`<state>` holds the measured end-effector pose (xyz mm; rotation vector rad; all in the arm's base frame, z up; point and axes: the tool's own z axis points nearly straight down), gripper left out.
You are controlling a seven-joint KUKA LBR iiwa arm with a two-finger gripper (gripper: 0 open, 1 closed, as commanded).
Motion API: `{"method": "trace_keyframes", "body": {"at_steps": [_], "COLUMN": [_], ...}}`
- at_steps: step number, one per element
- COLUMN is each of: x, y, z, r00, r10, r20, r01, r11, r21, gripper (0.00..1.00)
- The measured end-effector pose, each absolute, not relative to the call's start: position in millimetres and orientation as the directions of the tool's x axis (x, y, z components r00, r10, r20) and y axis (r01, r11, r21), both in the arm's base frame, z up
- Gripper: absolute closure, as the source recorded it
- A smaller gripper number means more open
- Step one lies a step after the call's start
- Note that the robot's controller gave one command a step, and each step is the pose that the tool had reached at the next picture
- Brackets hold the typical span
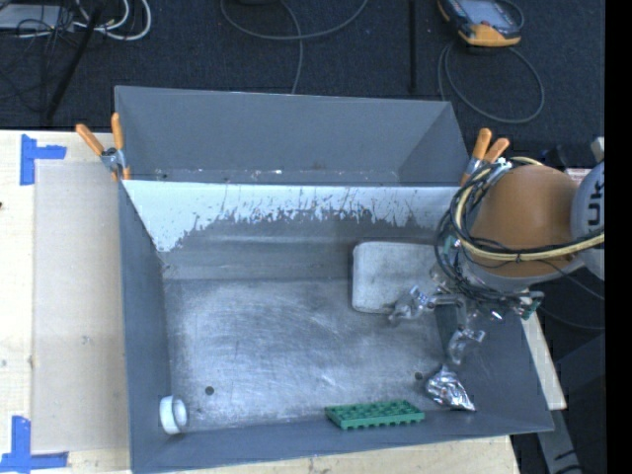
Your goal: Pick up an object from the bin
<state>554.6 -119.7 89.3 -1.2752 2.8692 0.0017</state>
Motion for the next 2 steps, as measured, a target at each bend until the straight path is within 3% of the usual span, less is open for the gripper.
{"method": "trace_keyframes", "body": {"at_steps": [1,2], "x": [485.1,472.1], "y": [-84,-103], "z": [153,72], "r00": [-0.700,-0.208], "r10": [-0.714,-0.978], "r20": [0.000,-0.006], "r01": [-0.714,-0.978], "r11": [0.700,0.208], "r21": [0.003,0.004], "gripper": [0.00,0.00]}}
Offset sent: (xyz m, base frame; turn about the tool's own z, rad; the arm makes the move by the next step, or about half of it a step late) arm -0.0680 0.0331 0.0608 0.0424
